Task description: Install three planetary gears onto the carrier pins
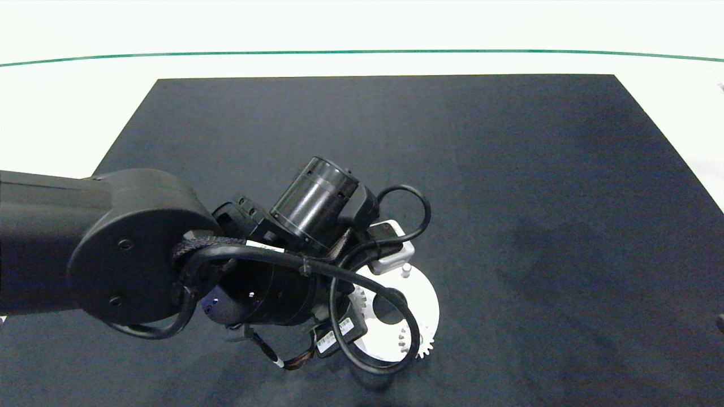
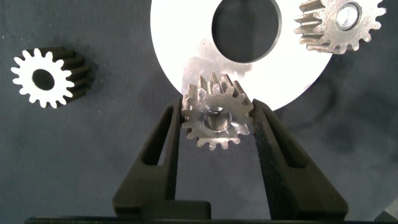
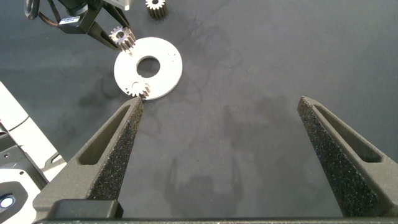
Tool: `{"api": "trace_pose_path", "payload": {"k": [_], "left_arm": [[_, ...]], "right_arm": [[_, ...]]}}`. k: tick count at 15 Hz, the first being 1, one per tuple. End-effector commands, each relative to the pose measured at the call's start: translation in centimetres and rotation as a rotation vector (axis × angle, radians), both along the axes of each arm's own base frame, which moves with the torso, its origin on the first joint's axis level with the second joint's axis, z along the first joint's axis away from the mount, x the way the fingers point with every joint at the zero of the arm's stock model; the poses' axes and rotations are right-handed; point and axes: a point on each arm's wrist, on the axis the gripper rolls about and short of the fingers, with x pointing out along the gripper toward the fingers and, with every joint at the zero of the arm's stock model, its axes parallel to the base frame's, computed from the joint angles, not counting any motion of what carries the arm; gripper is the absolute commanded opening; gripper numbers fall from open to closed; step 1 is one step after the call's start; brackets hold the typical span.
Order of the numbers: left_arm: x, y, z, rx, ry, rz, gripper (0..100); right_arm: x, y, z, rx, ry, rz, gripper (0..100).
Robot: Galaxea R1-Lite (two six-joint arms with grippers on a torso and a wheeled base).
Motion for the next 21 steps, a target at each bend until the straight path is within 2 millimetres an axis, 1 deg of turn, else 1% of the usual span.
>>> {"api": "trace_pose_path", "payload": {"k": [1, 6, 7, 15, 16, 17, 18, 19, 20, 21], "left_arm": [[0.0, -0.1, -0.3, 0.011, 0.007, -0.003, 0], [0.0, -0.4, -0.5, 0.017, 0.01, -0.01, 0], [0.0, -0.4, -0.5, 0.017, 0.01, -0.01, 100], [-0.1, -0.3, -0.3, 0.013, 0.008, -0.011, 100], [0.1, -0.2, 0.2, -0.006, -0.007, 0.001, 100], [1.0, 0.0, 1.8, -0.065, -0.048, 0.033, 100], [2.8, 1.1, 3.9, -0.131, -0.096, 0.11, 100], [3.6, 1.7, 5.0, -0.163, -0.122, 0.148, 100], [5.1, 2.8, 6.2, -0.215, -0.149, 0.222, 100], [5.9, 3.7, 6.2, -0.229, -0.149, 0.272, 100]], "right_arm": [[0.0, 0.0, -0.1, -0.003, 0.001, 0.002, 100], [0.0, 0.0, 0.0, -0.002, 0.0, 0.002, 100], [0.0, 0.0, 0.0, -0.002, 0.0, 0.002, 100], [0.0, 0.0, 0.0, -0.001, -0.002, 0.002, 100], [-0.1, 0.0, 0.0, -0.001, -0.003, 0.002, 100], [-0.1, 0.0, 0.0, -0.001, -0.003, 0.002, 100], [-0.1, -0.1, 0.0, 0.0, -0.004, 0.002, 100], [-0.1, -0.1, 0.0, 0.0, -0.004, 0.003, 100], [-0.1, 0.0, 0.0, -0.001, -0.003, 0.002, 100], [-0.1, 0.0, 0.0, -0.001, -0.003, 0.002, 100]]}}
